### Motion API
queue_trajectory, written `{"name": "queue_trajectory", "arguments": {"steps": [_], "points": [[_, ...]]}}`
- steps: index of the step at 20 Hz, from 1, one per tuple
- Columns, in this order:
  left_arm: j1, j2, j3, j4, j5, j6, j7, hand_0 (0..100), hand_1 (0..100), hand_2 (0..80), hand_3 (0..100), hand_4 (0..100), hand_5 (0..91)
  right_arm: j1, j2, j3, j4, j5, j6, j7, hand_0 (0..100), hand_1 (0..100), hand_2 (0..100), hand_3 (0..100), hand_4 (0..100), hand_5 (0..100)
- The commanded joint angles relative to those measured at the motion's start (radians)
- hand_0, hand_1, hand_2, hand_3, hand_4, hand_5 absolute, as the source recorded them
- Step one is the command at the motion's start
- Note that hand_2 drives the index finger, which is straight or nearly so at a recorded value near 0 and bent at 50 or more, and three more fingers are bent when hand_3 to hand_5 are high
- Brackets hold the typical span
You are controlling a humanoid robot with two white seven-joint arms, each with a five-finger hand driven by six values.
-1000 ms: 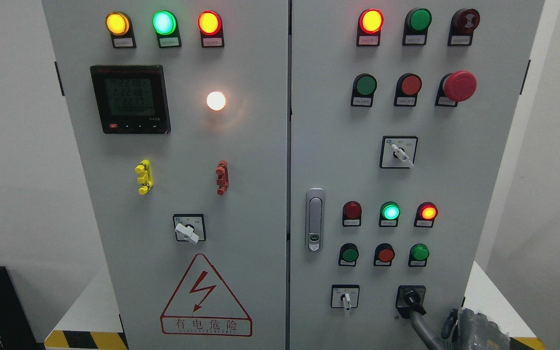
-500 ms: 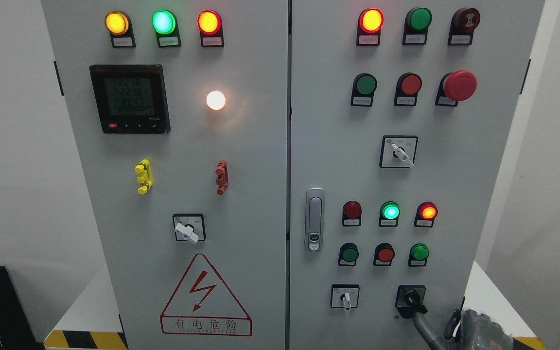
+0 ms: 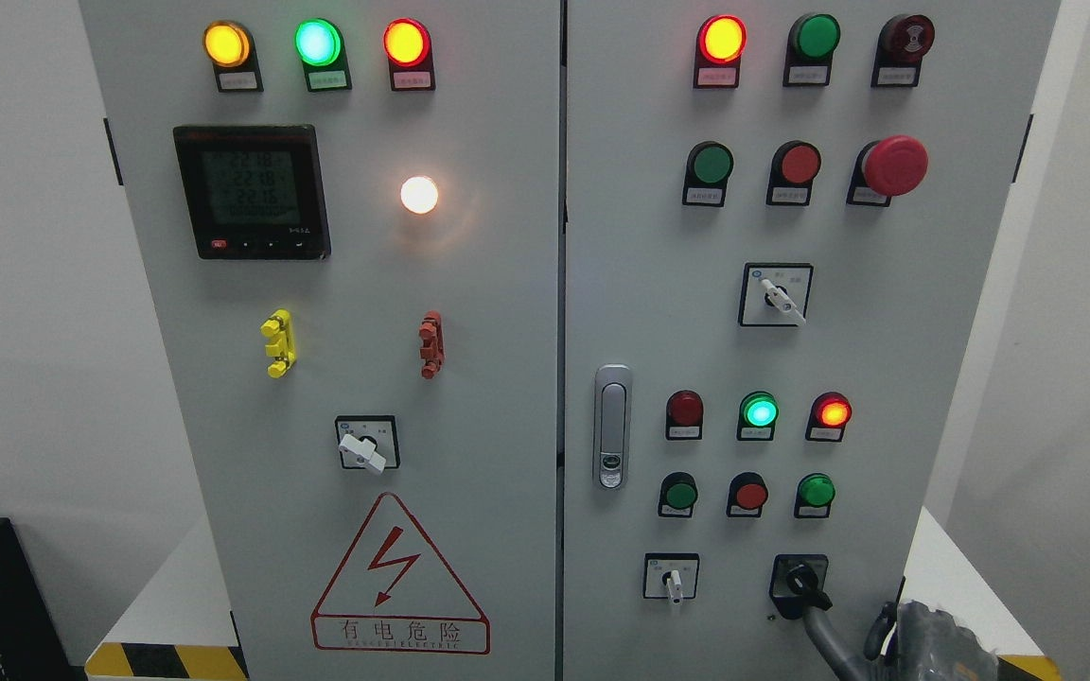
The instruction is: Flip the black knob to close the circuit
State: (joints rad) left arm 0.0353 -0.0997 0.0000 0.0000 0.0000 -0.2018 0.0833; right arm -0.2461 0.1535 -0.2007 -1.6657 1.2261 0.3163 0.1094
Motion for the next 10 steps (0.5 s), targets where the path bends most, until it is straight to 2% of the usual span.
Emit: {"name": "queue_trajectory", "arguments": {"steps": [1, 10], "points": [[0.000, 0.000, -0.021, 0.022, -0.021, 0.001, 0.000, 12, 56, 0.0, 0, 0, 0.0, 0.011, 0.000, 0.040, -0.006, -0.002, -0.006, -0.002, 0, 7, 79, 96, 80, 81], [0.000, 0.000, -0.021, 0.022, -0.021, 0.001, 0.001, 12, 56, 0.0, 0, 0, 0.0, 0.047, -0.002, 0.075, -0.012, -0.002, -0.028, -0.008, 0, 7, 79, 96, 80, 81]]}}
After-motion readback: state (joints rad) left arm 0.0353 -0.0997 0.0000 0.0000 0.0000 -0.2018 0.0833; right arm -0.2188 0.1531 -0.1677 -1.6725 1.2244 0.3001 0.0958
